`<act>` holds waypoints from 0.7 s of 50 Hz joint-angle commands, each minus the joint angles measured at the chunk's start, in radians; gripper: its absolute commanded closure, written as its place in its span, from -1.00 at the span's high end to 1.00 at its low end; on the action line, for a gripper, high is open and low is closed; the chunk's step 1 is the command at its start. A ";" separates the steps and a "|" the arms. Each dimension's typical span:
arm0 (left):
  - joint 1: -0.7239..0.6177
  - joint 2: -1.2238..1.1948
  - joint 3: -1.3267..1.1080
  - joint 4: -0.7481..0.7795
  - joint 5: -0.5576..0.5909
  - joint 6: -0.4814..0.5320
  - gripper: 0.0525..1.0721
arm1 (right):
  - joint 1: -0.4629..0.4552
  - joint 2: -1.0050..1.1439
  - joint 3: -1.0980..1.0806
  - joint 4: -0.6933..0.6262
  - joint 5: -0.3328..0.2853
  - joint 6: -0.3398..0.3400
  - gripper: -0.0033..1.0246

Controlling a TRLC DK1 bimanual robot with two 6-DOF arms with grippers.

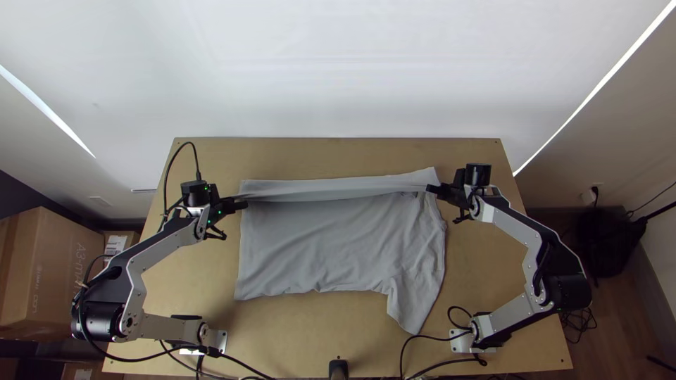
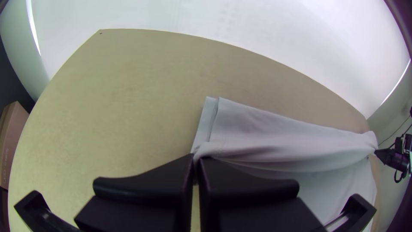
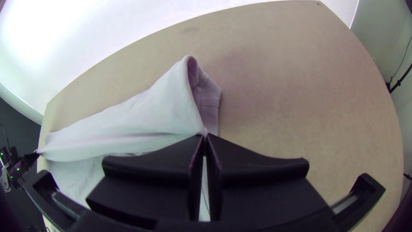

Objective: Fold the t-shirt

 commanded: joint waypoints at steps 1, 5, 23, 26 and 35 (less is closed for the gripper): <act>0.001 -0.047 -0.062 0.039 -0.020 0.041 -0.77 | 0.000 -0.048 -0.040 0.010 0.055 -0.004 -0.95; -0.013 -0.075 -0.094 0.050 -0.026 0.047 -0.31 | 0.003 -0.075 -0.066 0.010 0.068 -0.003 -0.95; 0.051 -0.225 -0.148 0.044 -0.023 0.082 0.92 | -0.023 -0.384 -0.199 -0.039 0.080 0.003 0.42; 0.073 -0.261 -0.143 0.022 -0.020 0.084 0.92 | -0.028 -0.458 -0.208 -0.090 0.080 0.003 0.51; 0.126 -0.333 -0.080 -0.090 -0.018 0.087 0.92 | -0.025 -0.604 -0.187 -0.314 0.080 0.009 0.70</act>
